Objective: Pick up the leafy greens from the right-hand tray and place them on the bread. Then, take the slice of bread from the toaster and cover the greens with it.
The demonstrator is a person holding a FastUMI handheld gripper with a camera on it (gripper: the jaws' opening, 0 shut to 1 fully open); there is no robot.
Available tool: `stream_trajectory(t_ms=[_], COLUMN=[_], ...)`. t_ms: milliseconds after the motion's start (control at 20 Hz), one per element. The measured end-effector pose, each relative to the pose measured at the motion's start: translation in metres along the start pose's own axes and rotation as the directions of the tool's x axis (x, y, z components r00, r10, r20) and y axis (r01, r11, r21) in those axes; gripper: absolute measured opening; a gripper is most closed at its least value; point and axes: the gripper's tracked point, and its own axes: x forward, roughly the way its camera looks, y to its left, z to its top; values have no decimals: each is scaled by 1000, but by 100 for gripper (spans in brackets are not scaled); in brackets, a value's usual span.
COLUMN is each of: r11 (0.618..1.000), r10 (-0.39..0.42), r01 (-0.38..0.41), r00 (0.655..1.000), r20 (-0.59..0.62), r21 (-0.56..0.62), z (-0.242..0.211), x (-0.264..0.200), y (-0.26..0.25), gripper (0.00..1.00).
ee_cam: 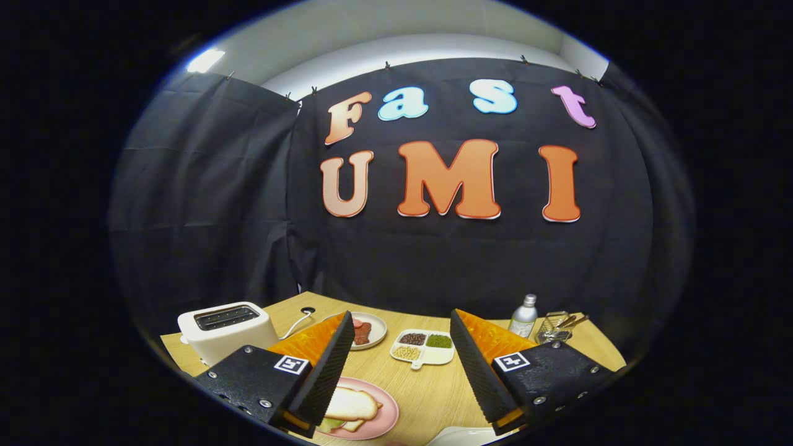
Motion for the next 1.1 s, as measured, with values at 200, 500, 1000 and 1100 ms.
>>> stream_trajectory(t_ms=[200, 500, 1000, 1100], r11=[998, 997, 993, 991], r10=[-58, -71, -111, -121], r01=[61, 72, 117, 130], r00=[994, 987, 967, 962], r20=[96, 141, 229, 245], r21=[-22, 4, -15, -18], z=[29, 35, 53, 55], x=[-12, -20, -31, -35], y=[-6, -7, -14, -17], gripper=[97, 97, 97, 97])
